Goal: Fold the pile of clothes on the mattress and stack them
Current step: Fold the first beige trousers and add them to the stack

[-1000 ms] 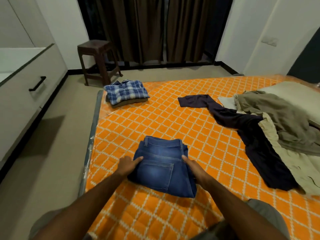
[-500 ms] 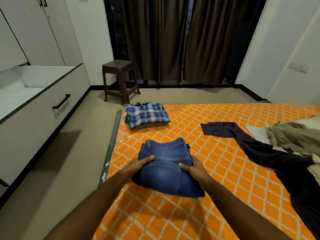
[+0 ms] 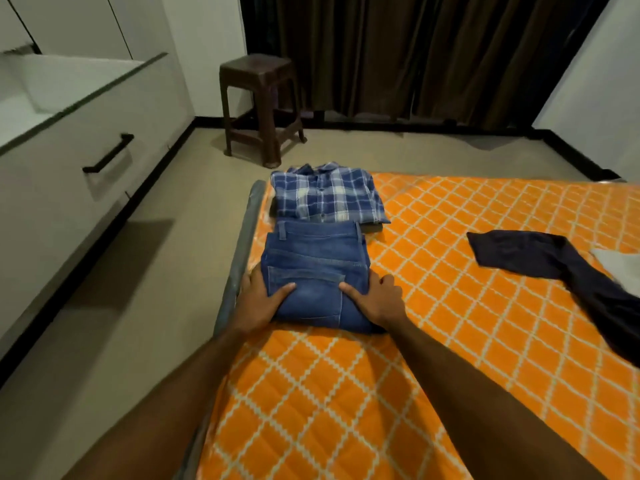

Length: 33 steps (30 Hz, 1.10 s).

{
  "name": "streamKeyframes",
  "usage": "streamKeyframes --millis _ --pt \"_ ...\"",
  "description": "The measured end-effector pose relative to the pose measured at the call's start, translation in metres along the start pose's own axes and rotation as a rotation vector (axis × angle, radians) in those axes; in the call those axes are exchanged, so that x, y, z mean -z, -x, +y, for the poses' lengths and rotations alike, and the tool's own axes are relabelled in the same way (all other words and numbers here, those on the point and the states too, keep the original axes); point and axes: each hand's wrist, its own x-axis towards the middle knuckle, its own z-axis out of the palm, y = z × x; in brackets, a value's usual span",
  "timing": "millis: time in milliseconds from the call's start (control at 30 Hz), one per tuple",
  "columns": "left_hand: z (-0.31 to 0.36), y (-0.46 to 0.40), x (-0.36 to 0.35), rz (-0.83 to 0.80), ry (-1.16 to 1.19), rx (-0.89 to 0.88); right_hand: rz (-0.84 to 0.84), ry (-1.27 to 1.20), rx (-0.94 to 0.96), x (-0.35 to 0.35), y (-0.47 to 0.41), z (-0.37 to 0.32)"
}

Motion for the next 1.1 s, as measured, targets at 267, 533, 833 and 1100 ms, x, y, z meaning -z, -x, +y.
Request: streamKeyframes --millis 267,533,833,1100 --pt "0.024 0.031 -0.009 0.063 -0.518 -0.003 -0.115 -0.05 0.118 0.015 0.021 0.019" --pt "0.099 0.126 -0.101 -0.347 -0.974 -0.475 -0.113 0.319 0.105 0.105 0.134 0.178" --pt "0.196 0.239 -0.286 -0.697 -0.92 -0.758 0.22 0.534 -0.19 0.211 0.273 0.407" --pt "0.195 0.285 -0.412 -0.67 -0.929 -0.801 0.326 0.378 -0.362 0.195 0.306 0.49"
